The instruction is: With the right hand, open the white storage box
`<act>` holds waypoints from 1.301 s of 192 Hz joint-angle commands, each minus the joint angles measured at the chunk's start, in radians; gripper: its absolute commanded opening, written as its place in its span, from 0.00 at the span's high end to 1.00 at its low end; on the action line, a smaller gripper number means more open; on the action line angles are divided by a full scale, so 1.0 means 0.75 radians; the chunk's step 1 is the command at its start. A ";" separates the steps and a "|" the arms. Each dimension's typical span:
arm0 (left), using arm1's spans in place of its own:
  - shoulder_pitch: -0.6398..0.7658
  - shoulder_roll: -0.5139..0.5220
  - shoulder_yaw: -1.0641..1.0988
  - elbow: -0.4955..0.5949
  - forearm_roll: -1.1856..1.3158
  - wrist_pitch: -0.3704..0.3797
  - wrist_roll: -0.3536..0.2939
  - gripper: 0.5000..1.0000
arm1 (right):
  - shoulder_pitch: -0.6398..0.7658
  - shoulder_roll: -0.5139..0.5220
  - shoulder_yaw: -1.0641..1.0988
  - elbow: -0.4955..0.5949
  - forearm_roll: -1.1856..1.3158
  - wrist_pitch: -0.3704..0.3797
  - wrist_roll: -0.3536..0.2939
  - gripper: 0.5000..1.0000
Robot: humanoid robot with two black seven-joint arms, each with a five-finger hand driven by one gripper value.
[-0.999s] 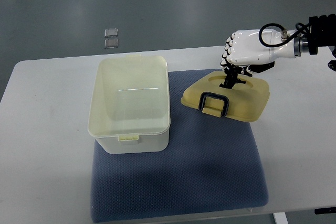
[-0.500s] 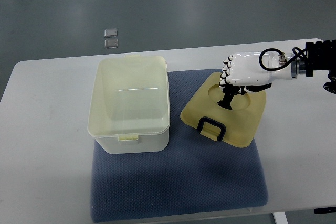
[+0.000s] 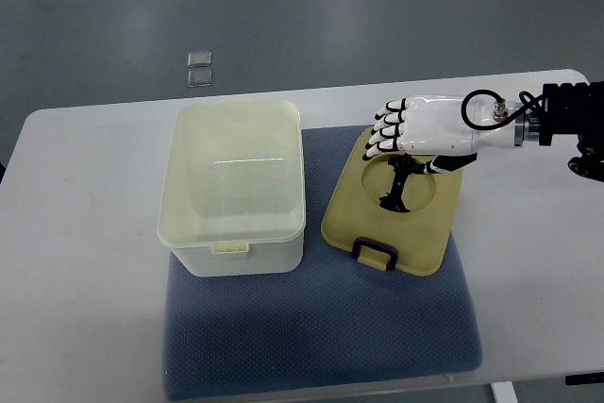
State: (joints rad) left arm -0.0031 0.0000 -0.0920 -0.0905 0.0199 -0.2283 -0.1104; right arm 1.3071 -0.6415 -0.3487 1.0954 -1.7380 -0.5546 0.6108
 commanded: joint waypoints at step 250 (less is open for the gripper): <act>0.000 0.000 0.000 0.000 0.000 0.000 0.000 0.00 | -0.589 0.544 1.684 -0.831 1.665 1.149 -0.448 0.15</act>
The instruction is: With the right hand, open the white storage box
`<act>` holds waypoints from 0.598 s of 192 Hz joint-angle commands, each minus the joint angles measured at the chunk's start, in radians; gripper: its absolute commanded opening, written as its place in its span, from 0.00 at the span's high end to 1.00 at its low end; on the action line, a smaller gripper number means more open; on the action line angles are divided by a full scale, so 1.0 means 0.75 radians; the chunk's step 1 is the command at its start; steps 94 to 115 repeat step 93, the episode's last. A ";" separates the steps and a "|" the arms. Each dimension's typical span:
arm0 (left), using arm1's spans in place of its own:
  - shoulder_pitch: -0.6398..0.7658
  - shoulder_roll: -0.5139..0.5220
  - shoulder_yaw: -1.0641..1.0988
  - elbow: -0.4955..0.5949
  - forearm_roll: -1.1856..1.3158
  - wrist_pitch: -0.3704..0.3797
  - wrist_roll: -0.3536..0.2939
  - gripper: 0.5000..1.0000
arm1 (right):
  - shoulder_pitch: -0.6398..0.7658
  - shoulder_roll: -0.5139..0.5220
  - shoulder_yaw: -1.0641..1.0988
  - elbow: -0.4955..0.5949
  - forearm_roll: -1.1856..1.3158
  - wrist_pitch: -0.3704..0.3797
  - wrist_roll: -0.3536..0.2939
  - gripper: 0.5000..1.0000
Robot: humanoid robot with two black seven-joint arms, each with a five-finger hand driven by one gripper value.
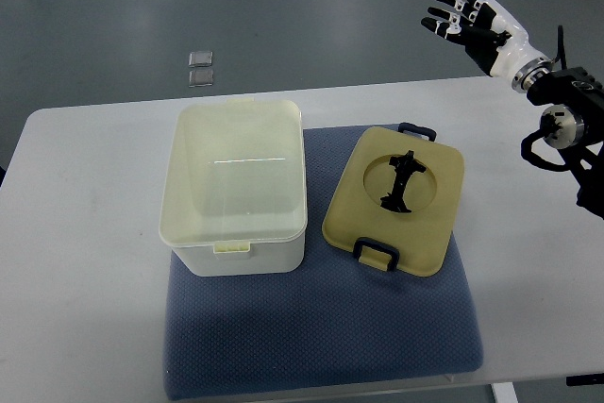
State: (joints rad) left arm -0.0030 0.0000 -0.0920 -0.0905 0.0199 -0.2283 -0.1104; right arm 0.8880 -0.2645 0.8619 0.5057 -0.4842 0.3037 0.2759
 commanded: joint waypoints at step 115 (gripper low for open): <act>0.000 0.000 0.000 0.000 0.000 0.000 0.000 0.00 | -0.127 0.115 0.197 -0.048 0.001 0.010 0.013 0.15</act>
